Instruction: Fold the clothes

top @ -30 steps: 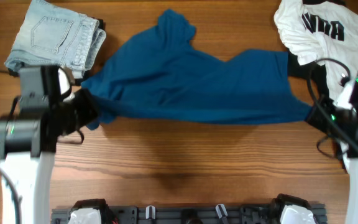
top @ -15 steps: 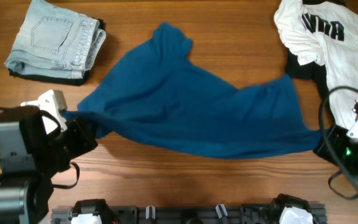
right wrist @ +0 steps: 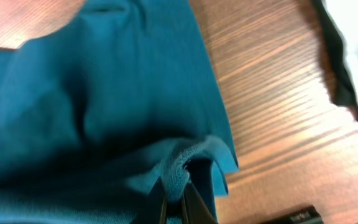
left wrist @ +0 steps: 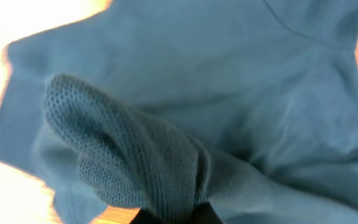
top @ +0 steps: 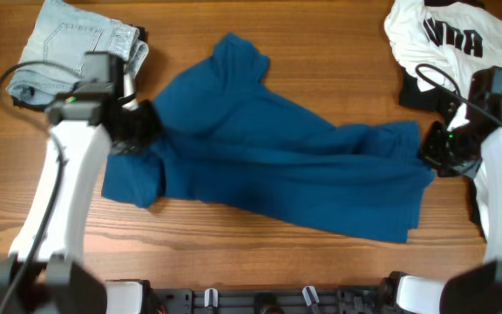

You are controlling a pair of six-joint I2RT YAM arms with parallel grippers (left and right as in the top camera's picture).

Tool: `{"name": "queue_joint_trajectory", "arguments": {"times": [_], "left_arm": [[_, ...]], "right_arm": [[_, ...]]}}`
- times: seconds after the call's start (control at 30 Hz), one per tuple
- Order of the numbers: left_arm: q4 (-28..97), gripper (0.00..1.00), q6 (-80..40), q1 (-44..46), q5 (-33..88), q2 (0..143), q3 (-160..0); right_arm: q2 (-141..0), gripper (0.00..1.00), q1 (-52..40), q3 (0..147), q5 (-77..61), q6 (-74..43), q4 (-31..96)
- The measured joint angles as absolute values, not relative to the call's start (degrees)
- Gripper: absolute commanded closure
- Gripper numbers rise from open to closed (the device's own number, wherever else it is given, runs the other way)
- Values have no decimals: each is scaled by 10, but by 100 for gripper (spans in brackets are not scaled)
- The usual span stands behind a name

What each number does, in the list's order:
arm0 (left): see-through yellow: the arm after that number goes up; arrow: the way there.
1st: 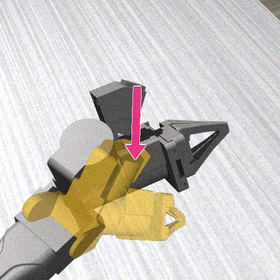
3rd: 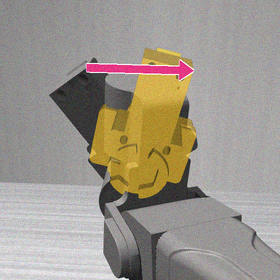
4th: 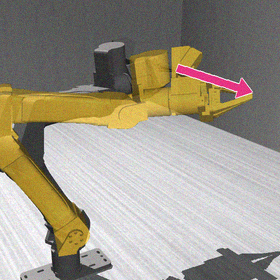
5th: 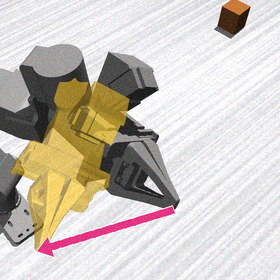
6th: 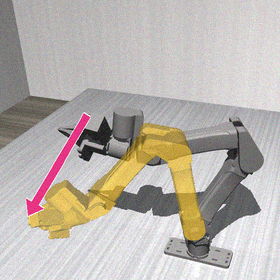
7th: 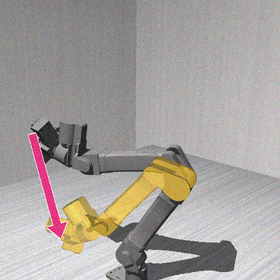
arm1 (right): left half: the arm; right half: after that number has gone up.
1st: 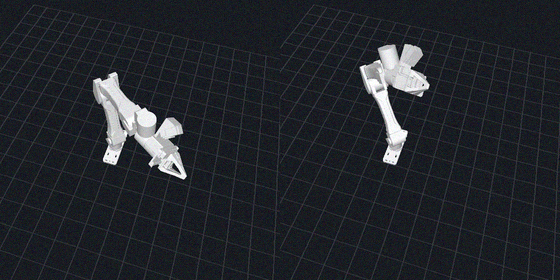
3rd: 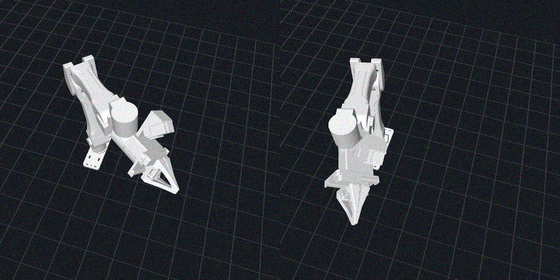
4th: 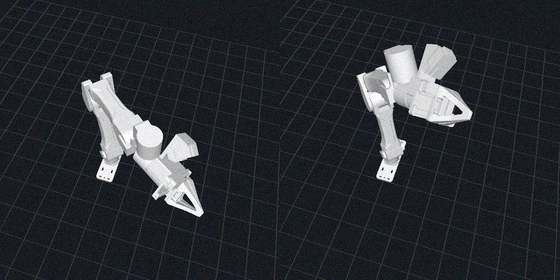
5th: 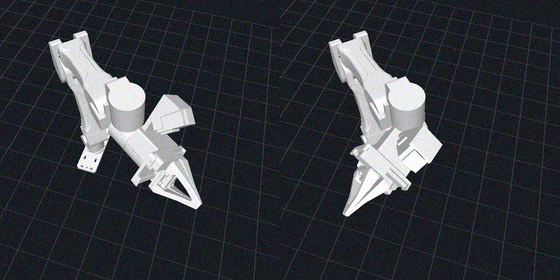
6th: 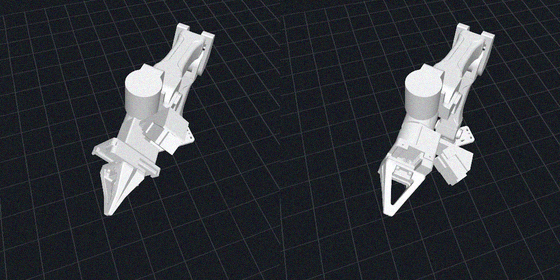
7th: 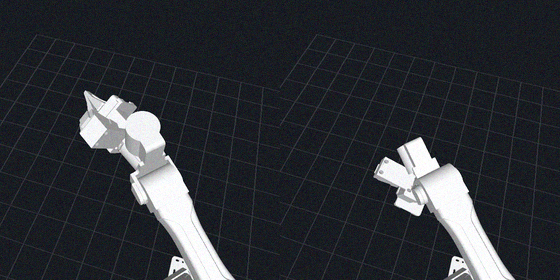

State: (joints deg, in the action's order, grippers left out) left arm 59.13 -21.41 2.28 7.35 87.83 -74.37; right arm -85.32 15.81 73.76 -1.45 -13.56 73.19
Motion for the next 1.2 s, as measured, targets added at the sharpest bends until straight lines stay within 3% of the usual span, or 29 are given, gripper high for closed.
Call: {"name": "queue_joint_trajectory", "arguments": {"times": [0.27,0.57,0.83,1.2], "left_arm": [[496,96,-206,68,70,1033,-744],[448,96,-204,68,28,1046,-744],[486,96,-204,68,28,1045,-755],[565,96,-202,68,28,997,-800]], "right_arm": [[-973,96,158,647,-15,-138,648],[-986,96,159,629,-29,-154,635],[-969,96,159,630,-82,-155,606],[-870,96,159,655,-105,-151,678]]}}
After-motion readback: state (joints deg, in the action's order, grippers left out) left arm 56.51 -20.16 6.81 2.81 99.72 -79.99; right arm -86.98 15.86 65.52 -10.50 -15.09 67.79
